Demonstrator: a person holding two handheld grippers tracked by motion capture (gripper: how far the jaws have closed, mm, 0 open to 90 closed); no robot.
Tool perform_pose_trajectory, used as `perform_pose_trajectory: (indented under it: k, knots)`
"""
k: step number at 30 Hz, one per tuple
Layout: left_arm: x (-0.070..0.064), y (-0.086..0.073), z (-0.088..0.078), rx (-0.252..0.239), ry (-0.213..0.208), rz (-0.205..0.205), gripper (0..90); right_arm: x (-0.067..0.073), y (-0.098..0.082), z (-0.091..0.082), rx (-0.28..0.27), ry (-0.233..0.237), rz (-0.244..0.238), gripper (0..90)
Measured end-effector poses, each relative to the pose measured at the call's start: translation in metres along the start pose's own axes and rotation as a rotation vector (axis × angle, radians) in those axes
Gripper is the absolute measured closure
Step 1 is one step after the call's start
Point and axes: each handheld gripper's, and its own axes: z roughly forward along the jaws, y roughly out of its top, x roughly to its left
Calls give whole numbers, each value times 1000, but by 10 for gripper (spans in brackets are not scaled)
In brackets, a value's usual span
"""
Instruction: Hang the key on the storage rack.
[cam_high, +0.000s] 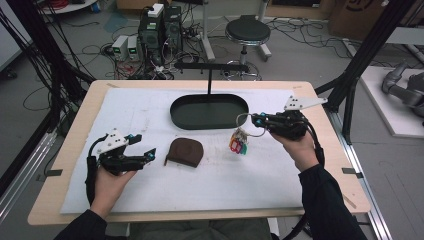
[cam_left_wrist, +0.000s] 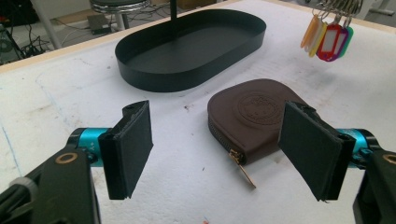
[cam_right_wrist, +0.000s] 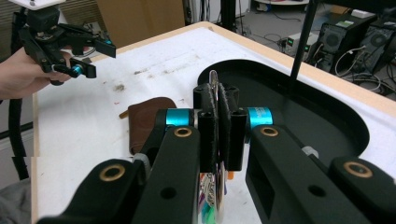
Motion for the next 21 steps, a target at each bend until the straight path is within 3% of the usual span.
perform_pose_trajectory:
  k: [10, 21]
  knots:
    - [2, 1, -3, -15, 19, 14, 259, -8, 20, 5, -26, -5, -34, 875]
    - [2, 2, -4, -31, 24, 16, 259, -24, 52, 17, -51, -41, -67, 875]
